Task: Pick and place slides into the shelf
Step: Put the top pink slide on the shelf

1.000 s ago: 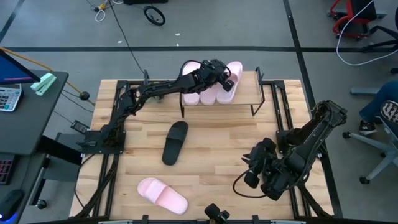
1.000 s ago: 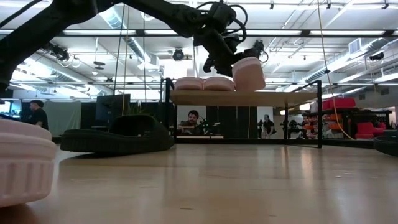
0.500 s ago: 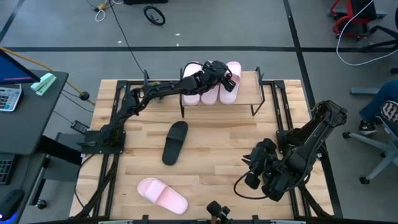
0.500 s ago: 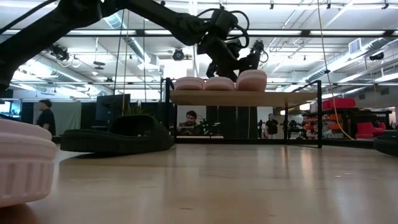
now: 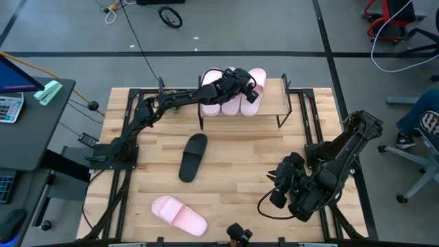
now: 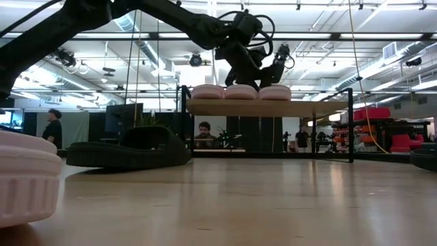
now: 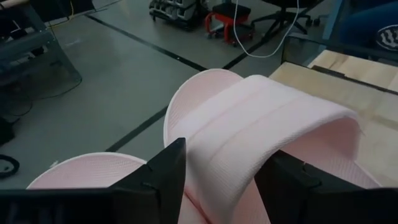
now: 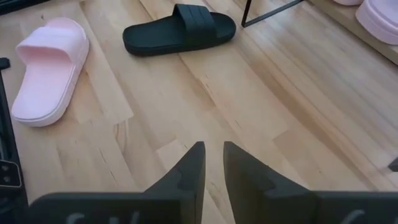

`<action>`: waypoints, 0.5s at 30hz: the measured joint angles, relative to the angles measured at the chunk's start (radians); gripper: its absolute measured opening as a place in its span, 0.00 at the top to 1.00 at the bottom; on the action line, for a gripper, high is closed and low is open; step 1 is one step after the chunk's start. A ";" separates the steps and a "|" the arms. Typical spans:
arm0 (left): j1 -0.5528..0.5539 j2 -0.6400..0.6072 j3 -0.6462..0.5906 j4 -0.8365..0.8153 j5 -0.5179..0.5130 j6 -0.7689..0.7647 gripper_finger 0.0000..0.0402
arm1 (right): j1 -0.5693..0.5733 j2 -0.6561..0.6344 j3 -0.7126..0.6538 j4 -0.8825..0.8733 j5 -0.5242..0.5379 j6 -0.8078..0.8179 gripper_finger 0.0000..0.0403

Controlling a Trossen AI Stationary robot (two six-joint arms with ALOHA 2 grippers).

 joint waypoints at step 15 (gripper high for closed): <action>-0.033 -0.051 0.000 -0.055 0.001 0.026 0.47 | 0.000 0.000 0.000 0.000 0.000 0.000 0.84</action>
